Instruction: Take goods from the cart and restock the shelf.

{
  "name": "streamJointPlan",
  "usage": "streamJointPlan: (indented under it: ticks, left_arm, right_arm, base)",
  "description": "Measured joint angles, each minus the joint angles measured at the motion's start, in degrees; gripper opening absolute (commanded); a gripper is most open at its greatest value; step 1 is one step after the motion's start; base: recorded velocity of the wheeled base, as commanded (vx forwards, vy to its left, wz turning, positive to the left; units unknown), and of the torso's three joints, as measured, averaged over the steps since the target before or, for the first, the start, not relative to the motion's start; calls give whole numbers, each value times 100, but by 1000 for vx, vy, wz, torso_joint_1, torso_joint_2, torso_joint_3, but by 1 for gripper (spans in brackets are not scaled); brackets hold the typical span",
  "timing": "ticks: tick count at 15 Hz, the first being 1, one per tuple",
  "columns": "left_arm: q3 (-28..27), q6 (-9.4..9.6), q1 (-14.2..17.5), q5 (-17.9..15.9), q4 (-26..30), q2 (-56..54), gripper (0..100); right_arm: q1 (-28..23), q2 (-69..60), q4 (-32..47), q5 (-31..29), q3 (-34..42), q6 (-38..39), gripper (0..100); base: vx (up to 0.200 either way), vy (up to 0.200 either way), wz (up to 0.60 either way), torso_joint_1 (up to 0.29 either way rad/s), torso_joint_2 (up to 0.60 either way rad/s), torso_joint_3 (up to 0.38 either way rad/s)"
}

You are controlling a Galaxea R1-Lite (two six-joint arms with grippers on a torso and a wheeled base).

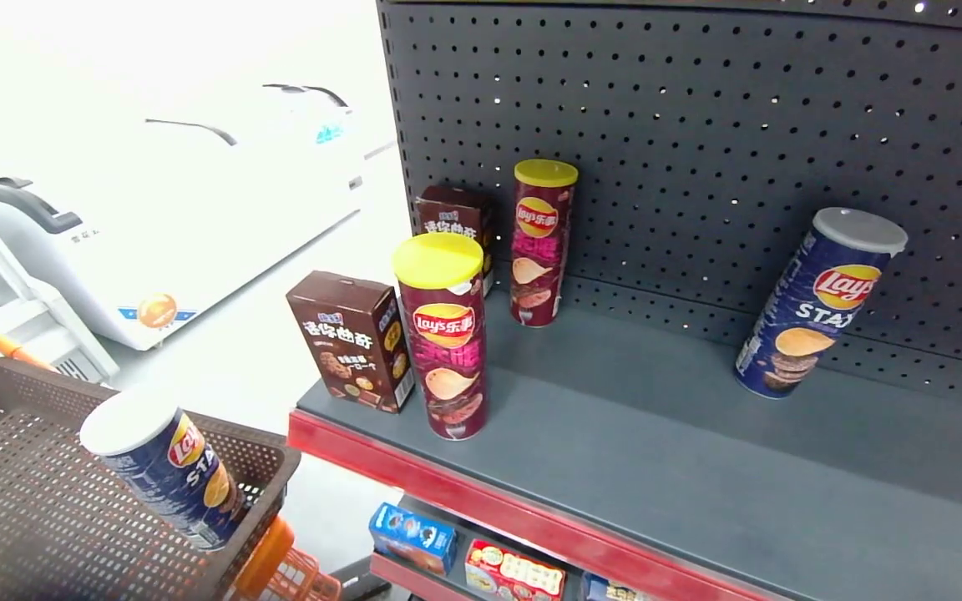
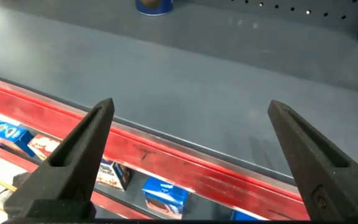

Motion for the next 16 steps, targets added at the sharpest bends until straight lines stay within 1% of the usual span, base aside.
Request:
streamJointPlan:
  ticks: [1,3,4,6,7,9,11,12,13,15,16]
  left_arm:
    - [0,-4,-2,-9,2,0,100]
    - [-62,7,9,172,29,0,100]
    - [-241,45,9,221,24,20,100]
    - [-667,88,-11,235,185,250,100]
    - [-868,62,-45,216,280,516,100]
    - [-1161,-99,-191,119,357,1218,100]
    - [-1312,-151,-269,66,358,1971,100]
    - [-1351,-162,-283,71,269,2411,100]
    - [-1378,-168,-285,79,20,2847,100]
    - [-1392,-162,-183,196,-681,3679,100]
    - [-1395,-121,-119,295,-947,4077,100]
  right_arm:
    - [-2,-1,0,0,0,0,100]
    - [-2,0,0,-1,5,0,100]
    - [-4,0,0,0,5,0,100]
    - [-4,0,0,-1,5,0,100]
    - [2,0,0,0,0,-2,100]
    - [0,-1,0,0,2,-2,100]
    - [0,-1,0,0,5,-2,100]
    - [-4,0,0,0,5,-2,100]
    - [-4,0,0,0,5,-2,100]
    - [-4,-1,2,0,5,-2,100]
    - [-2,-1,0,0,5,-2,100]
  base:
    - [0,0,0,0,0,0]
    - [0,0,0,0,0,0]
    - [0,0,0,0,0,0]
    - [0,0,0,0,0,0]
    - [0,0,0,0,0,0]
    - [0,0,0,0,0,0]
    - [0,0,0,0,0,0]
    - [0,0,0,0,0,0]
    - [0,0,0,0,0,0]
    - [0,0,0,0,0,0]
    - [0,0,0,0,0,0]
